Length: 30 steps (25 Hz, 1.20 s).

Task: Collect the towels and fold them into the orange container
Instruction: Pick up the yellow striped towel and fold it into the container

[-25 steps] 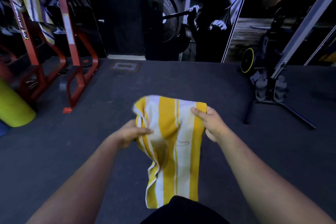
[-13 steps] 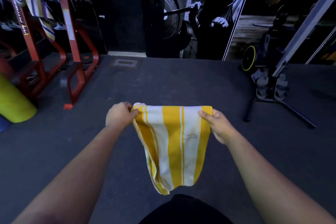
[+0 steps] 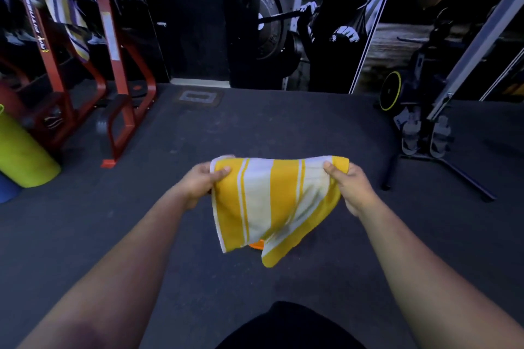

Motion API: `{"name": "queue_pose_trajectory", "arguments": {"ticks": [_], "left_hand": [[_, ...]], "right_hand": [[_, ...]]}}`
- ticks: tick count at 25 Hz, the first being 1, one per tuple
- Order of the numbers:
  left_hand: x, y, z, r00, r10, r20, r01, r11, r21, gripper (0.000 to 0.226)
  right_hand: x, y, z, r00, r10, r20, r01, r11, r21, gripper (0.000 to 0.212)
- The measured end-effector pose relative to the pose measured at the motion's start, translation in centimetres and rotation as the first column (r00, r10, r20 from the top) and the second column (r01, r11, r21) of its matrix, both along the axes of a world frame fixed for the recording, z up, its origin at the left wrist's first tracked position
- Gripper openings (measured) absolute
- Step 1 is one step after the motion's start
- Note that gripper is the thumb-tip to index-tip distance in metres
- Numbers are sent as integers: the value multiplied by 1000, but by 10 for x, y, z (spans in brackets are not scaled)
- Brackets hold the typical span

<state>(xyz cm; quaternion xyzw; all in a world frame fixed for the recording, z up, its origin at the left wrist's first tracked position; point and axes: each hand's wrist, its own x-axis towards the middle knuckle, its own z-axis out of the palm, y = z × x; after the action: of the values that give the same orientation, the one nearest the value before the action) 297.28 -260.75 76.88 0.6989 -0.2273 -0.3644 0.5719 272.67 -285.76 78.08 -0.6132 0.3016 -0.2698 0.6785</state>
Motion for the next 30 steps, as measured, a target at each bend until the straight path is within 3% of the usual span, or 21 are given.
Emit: {"name": "queue_pose_trajectory", "arguments": {"ticks": [2, 3, 6, 7, 9, 11, 12, 14, 15, 18, 21, 23, 25, 28, 30], "left_hand": [[7, -11, 10, 985, 118, -126, -142, 970, -196, 27], [10, -17, 15, 980, 143, -137, -171, 959, -224, 22], [19, -27, 14, 967, 205, 154, -203, 979, -30, 22], [19, -27, 14, 956, 216, 199, -215, 976, -24, 23], [20, -28, 24, 948, 294, 124, -278, 952, -127, 20], [20, -30, 36, 930, 367, 0, -361, 914, -183, 18], [23, -30, 39, 928, 368, -64, -373, 911, -174, 17], [22, -26, 48, 946, 282, -161, -310, 932, -186, 18], [20, -24, 50, 965, 219, -148, -244, 953, -181, 21], [15, -15, 50, 982, 123, 141, -130, 991, 41, 19], [21, -15, 54, 942, 245, 231, -255, 967, 17, 17], [32, -17, 50, 933, 264, 244, -280, 960, 30, 22], [36, -17, 47, 932, 252, 261, -281, 956, 81, 31], [34, -18, 45, 938, 264, 226, -288, 955, 77, 60], [31, -18, 50, 940, 212, 269, -237, 970, 64, 63]], "right_hand": [[5, -3, 8, 997, -69, 34, 66, 995, 69, 24], [7, -6, 11, 998, -67, 20, 66, 994, 83, 19], [15, -15, 24, 987, -75, -139, 62, 994, -92, 15], [14, -18, 28, 987, -96, -129, 84, 992, -98, 18], [9, -26, 30, 1000, -8, -20, 9, 999, 52, 40], [0, -28, 23, 973, 222, -65, -213, 969, 125, 56], [-4, -27, 19, 948, 288, -136, -275, 956, 105, 52], [-4, -28, 9, 966, 216, -142, -212, 976, 46, 37], [-2, -27, 8, 989, 126, -82, -124, 992, 35, 34], [7, -31, 10, 999, -31, -10, 31, 998, 52, 36], [5, -36, 15, 994, 111, 17, -113, 974, 198, 40], [3, -35, 18, 984, 170, -58, -164, 981, 100, 30], [5, -30, 23, 985, 70, -159, -88, 990, -107, 21], [10, -25, 24, 981, -95, -171, 60, 978, -197, 25], [13, -27, 20, 964, -183, -194, 136, 962, -236, 35]]}}
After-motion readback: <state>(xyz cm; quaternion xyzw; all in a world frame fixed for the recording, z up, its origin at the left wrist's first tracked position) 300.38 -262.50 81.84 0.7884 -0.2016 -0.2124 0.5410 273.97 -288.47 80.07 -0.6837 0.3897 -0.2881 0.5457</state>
